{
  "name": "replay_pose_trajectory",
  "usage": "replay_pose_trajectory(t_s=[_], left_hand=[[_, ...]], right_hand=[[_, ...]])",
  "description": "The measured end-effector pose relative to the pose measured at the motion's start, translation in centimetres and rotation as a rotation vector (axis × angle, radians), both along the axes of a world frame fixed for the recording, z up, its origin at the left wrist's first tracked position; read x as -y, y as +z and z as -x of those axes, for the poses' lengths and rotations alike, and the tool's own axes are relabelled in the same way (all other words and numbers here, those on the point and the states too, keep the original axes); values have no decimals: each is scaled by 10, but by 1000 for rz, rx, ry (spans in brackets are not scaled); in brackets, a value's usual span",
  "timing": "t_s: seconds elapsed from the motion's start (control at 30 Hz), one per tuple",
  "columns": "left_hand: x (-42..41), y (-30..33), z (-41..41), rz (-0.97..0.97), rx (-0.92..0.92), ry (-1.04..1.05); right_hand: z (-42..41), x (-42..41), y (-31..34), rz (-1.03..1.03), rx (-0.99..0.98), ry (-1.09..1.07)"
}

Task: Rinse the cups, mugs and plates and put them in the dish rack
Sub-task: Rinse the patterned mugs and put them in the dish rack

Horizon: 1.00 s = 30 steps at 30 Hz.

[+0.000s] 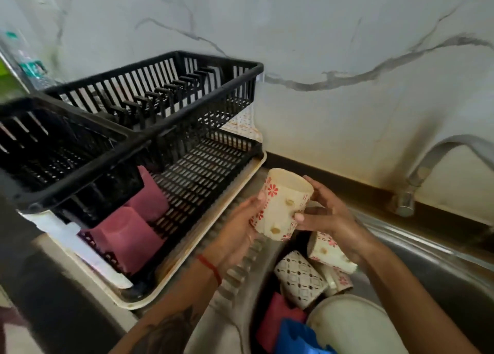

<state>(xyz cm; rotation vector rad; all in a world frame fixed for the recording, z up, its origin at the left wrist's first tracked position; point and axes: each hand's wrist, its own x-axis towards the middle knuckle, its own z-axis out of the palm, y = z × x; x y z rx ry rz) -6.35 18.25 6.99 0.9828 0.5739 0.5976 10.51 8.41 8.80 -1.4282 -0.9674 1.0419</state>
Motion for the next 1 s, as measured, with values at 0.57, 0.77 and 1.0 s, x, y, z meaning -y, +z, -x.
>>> replay_pose_trajectory(t_s=[0.57,0.77,1.0], left_hand=[[-100,-22,31,-879,-694,491],[-104,-37,32,-1222,-1076,300],[-112,-50,31,-1194,-1131,201]], right_hand=[[22,-188,-20,-185,122,-66],[35,-257,-27,-203,276,-84],[43,-315,-46,-143,446,-80]])
